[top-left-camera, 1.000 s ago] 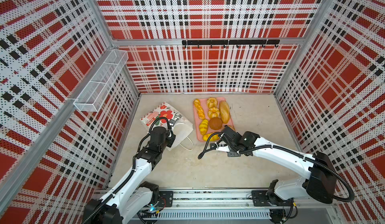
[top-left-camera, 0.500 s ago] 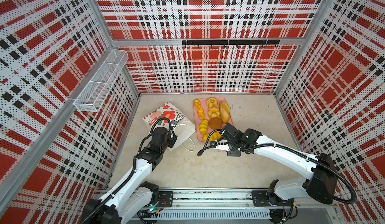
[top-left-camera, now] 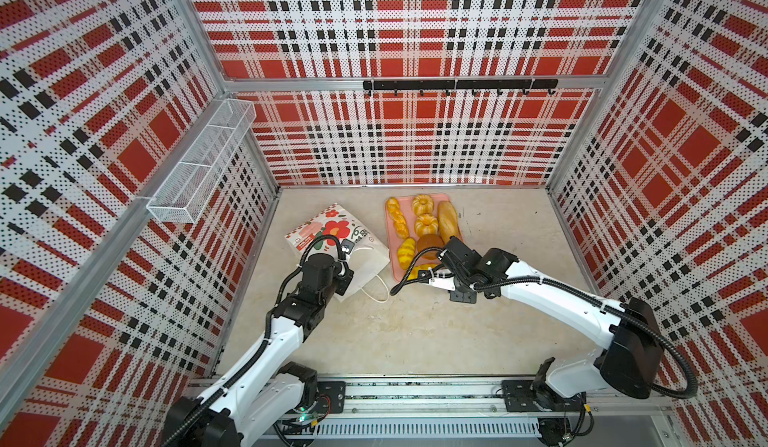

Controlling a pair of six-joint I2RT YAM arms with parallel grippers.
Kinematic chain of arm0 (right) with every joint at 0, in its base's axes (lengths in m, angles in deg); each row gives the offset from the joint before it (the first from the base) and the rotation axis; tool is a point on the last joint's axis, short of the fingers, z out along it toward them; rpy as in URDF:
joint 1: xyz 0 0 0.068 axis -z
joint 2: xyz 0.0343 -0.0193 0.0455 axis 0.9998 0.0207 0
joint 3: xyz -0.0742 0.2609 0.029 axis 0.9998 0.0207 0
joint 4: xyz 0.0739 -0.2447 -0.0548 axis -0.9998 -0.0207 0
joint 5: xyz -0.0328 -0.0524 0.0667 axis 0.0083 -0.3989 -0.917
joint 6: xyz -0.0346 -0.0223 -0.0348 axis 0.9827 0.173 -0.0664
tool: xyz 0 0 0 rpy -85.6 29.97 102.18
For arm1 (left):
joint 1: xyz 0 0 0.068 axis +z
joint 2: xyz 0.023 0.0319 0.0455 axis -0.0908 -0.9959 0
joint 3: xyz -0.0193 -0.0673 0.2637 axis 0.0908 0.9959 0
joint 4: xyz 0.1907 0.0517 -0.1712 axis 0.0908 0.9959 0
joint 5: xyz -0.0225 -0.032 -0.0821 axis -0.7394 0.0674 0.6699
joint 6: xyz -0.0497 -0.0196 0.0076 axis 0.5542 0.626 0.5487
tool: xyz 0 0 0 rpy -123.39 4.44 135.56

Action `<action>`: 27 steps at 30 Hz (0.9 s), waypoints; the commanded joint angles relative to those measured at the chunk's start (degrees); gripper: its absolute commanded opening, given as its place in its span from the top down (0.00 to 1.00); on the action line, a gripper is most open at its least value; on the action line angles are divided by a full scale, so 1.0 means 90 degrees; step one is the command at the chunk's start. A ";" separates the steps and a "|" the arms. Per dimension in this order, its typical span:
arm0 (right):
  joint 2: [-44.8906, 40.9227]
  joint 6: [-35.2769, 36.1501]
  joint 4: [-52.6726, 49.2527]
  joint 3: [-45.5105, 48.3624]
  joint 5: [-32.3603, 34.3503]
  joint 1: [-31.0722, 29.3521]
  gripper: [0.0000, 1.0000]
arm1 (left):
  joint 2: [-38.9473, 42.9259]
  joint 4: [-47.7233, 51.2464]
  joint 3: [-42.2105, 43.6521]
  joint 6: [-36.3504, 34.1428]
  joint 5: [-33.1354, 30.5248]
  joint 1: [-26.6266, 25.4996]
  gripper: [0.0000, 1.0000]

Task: Take the fake bread out of the paper bag
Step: 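Nudge the yellow bread into place on the tray with the right tongs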

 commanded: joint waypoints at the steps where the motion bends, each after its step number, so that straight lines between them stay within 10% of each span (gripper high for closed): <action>1: 0.0138 -0.0089 0.0164 -0.0225 0.0154 0.0067 1.00 | 0.0098 -0.0036 0.0020 0.0017 -0.0001 -0.0030 1.00; 27: 0.0865 -0.0998 -0.0712 -0.1202 -0.0875 0.0441 1.00 | 0.0090 -0.0014 0.0020 -0.0031 -0.0024 -0.0098 1.00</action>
